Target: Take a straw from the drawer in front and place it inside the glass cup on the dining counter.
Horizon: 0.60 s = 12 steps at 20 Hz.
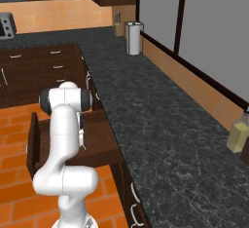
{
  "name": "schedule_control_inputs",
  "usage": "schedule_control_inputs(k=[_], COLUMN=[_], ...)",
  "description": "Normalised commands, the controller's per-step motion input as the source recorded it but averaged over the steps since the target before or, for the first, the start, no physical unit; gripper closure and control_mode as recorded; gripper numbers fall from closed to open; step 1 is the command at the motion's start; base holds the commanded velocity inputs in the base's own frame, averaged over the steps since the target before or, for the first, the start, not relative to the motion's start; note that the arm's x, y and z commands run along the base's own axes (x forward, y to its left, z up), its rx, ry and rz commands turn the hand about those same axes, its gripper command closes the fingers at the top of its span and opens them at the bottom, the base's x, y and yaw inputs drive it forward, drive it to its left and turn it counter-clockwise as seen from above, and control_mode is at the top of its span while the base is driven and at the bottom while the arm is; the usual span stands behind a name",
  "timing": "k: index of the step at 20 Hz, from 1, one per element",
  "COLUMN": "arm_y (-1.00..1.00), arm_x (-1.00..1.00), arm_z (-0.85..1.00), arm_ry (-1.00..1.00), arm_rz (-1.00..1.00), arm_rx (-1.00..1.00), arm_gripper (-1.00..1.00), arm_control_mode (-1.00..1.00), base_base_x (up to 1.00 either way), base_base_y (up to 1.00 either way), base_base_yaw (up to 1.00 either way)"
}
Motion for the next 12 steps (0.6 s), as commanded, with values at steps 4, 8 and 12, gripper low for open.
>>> schedule_control_inputs(k=[4,8,12], arm_y=[0.00,-0.06,-0.28], arm_x=[-0.01,-0.19,-0.29], arm_z=[-0.45,-0.56,-0.37], arm_ry=[0.00,0.00,-0.06], arm_rz=[-0.03,0.00,0.00], arm_rx=[-0.07,0.00,0.00], arm_gripper=[-1.00,1.00,1.00], arm_control_mode=[-1.00,-1.00,-1.00], base_base_x=[0.00,0.00,0.00], base_base_y=[0.00,0.00,0.00], base_base_yaw=[0.00,0.00,0.00])
